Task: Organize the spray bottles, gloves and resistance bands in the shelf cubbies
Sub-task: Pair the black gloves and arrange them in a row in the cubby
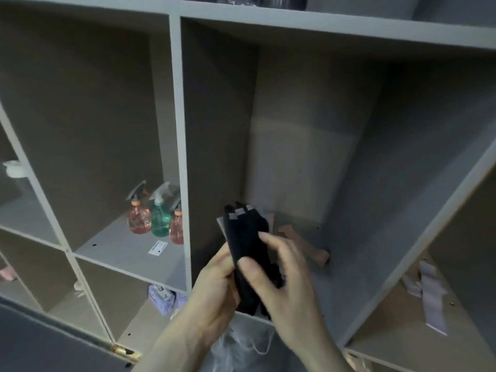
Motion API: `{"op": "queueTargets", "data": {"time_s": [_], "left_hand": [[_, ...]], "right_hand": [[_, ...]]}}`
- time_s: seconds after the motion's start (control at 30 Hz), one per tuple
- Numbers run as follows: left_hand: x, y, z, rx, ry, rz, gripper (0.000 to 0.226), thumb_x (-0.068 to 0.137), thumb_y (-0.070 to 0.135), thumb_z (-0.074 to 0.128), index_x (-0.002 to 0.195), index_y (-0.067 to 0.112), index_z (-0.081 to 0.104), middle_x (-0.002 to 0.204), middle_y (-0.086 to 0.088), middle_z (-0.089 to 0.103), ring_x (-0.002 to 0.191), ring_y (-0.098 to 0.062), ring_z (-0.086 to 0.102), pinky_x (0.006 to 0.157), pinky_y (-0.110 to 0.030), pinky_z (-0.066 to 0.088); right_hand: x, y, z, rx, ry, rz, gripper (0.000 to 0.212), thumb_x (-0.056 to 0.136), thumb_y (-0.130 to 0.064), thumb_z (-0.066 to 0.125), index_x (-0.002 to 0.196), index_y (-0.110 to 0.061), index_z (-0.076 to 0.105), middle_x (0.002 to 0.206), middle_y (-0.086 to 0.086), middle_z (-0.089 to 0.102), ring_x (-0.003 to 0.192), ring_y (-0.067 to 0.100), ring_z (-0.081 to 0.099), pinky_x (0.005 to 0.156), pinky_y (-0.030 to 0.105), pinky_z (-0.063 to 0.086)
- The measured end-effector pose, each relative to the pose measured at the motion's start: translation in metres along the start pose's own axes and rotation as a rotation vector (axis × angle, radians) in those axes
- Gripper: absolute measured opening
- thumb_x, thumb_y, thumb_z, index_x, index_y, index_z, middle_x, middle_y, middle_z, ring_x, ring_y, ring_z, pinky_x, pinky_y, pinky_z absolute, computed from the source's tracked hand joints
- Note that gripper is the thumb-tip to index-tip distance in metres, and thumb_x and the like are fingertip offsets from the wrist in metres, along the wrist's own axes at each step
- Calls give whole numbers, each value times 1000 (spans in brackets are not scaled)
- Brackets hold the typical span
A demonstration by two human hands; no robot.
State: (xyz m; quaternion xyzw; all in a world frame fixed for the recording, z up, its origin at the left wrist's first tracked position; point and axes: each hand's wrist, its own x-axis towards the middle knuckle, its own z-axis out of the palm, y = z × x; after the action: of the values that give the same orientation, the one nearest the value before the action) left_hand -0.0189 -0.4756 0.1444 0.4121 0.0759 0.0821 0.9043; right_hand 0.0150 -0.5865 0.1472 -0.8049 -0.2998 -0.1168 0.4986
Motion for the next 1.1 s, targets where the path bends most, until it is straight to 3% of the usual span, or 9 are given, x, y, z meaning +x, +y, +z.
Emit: {"op": "queueTargets", "data": {"time_s": [0.07,0.13,0.23,0.3,0.4,0.53,0.73,0.97,1.1], "left_hand": [[4,4,6,141,-40,28,30,94,10,46,115,13,67,105,-8,72,99,-20,67,85,-31,54],[9,9,8,159,-28,4,27,95,18,47,111,15,69,96,-4,74,86,-14,70,68,-23,56],[20,20,3,125,25,-65,28,93,30,51,106,17,71,102,-6,74,88,-18,72,67,-28,56],[28,27,-4,46,60,-116,36,92,39,49,105,15,73,104,-8,74,89,-21,73,71,-33,56],[39,35,-9,-90,12,-134,45,93,42,45,98,10,76,104,-11,74,87,-23,73,75,-35,60],[48,37,-12,-169,-53,-125,46,94,40,43,94,10,77,101,-11,74,87,-25,73,77,-38,59],[59,32,-7,-160,-86,-127,43,86,35,47,109,9,71,106,-9,73,94,-22,71,92,-37,54],[61,14,23,-3,-138,-135,44,95,38,38,124,15,62,117,-7,70,107,-20,67,94,-37,47],[66,8,31,61,-95,-50,38,98,35,38,129,22,57,121,-3,68,114,-19,63,104,-40,43]], "right_hand": [[2,3,14,-17,-73,79,79,68,-77,48,135,-36,43,130,-27,44,127,-10,34,105,12,30],[7,9,22,79,-16,104,56,81,-64,49,129,-34,54,126,-17,56,122,-5,46,106,21,37],[27,13,7,626,44,386,23,95,-29,51,103,-26,72,107,1,73,103,12,67,92,35,50],[39,20,-10,1067,-30,555,28,95,-22,48,113,-14,68,117,9,69,110,21,65,96,39,50],[50,29,-31,1321,-70,625,41,93,-25,46,130,-8,55,131,10,60,122,24,57,100,37,48],[59,37,-42,1328,-45,633,43,90,-26,47,128,-9,58,130,11,61,119,24,59,97,37,49],[60,41,-50,1278,-50,614,40,92,-27,44,120,-8,64,124,13,65,112,24,64,84,33,57],[56,40,-41,1110,-27,515,42,95,-30,41,126,-9,59,127,10,63,121,22,58,102,39,47],[55,37,-38,1097,19,464,44,91,-32,42,125,-9,58,123,9,66,114,18,63,87,27,55]]}}
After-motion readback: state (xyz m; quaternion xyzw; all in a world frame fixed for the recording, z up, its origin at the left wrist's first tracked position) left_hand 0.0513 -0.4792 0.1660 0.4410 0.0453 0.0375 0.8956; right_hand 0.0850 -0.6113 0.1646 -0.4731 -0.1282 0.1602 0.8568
